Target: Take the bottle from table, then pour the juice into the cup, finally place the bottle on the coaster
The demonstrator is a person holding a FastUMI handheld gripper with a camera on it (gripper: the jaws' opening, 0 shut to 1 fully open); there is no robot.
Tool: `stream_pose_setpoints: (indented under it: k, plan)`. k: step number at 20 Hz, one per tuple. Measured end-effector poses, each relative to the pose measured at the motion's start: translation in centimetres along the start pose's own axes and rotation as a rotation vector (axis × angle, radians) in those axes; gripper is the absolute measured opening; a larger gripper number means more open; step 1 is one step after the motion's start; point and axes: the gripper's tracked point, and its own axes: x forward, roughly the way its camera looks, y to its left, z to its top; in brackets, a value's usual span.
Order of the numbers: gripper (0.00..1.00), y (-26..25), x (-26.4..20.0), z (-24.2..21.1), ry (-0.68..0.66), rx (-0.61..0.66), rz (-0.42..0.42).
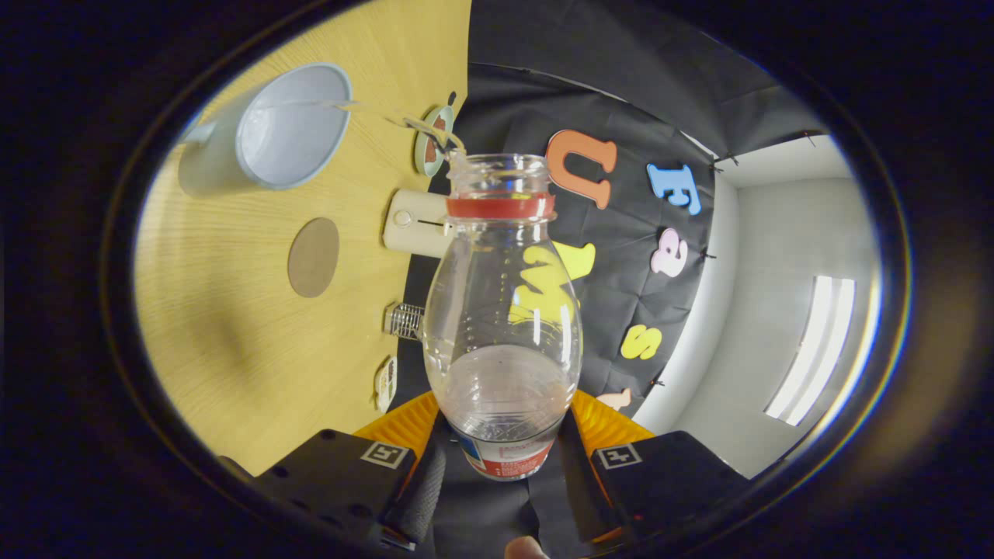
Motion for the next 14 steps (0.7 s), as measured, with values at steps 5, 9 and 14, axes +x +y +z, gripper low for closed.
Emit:
stream_pose_setpoints:
  k: [5,9,14]
  plan:
    - [0.73,-0.12,-0.09,0.07,-0.003,-0.013,0.000]
    - [0.73,-0.23,-0.04,0.23,-0.007,-0.027,-0.002]
    - [0.73,-0.64,-0.03,0.33,-0.008,-0.042,-0.009]
